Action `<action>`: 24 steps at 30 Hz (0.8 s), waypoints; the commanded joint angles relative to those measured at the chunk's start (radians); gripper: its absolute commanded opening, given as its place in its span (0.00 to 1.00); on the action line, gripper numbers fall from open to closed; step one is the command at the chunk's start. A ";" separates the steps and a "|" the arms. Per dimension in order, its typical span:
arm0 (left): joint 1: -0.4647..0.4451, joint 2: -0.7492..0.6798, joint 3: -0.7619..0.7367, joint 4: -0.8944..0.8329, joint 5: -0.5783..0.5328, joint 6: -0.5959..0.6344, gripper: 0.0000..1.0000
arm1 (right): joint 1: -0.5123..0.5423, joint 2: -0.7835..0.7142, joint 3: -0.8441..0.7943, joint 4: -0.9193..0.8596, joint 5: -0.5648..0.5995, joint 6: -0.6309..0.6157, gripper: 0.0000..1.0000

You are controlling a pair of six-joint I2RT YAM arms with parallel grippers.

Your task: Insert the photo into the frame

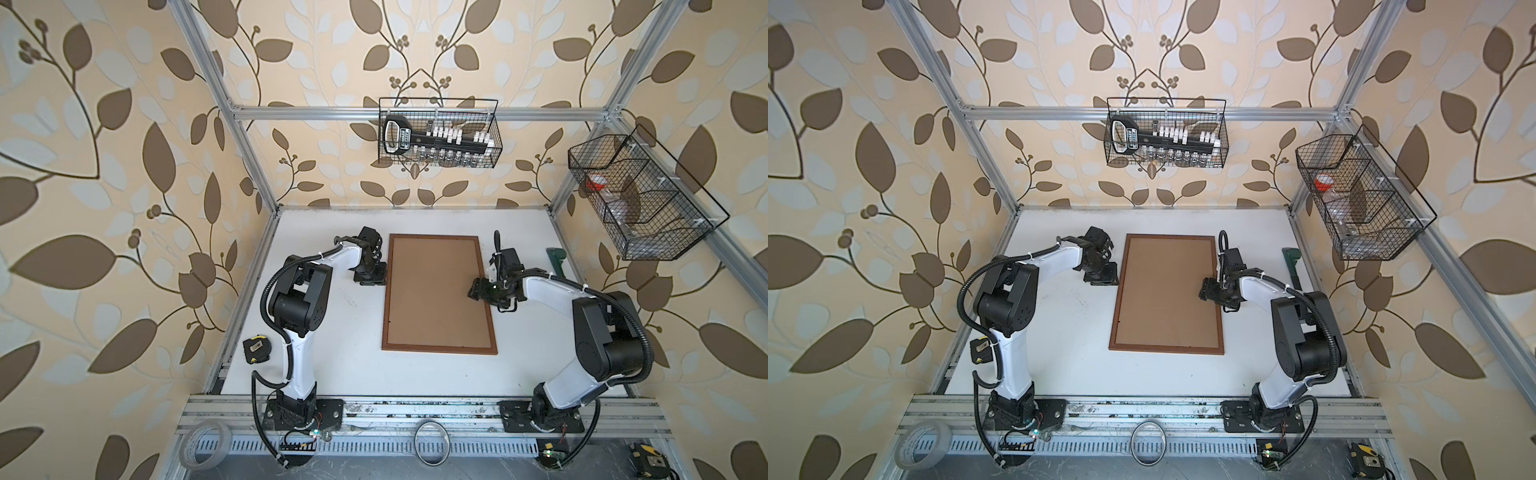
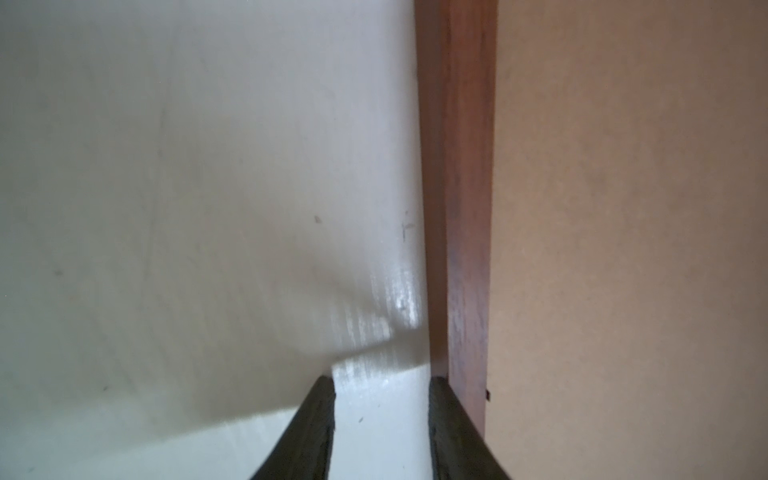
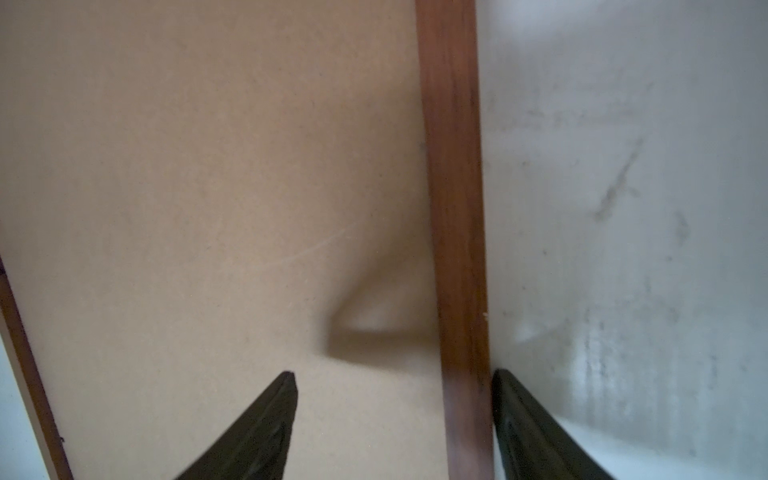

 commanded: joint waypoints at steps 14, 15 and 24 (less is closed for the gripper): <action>0.005 -0.101 -0.078 0.077 0.110 -0.052 0.41 | 0.006 0.035 0.015 -0.011 -0.035 -0.004 0.74; 0.004 -0.101 -0.080 0.072 0.112 -0.050 0.40 | 0.006 0.034 0.013 -0.010 -0.035 -0.005 0.74; -0.014 -0.066 -0.081 0.052 0.086 -0.035 0.35 | 0.006 0.033 0.015 -0.011 -0.033 -0.006 0.74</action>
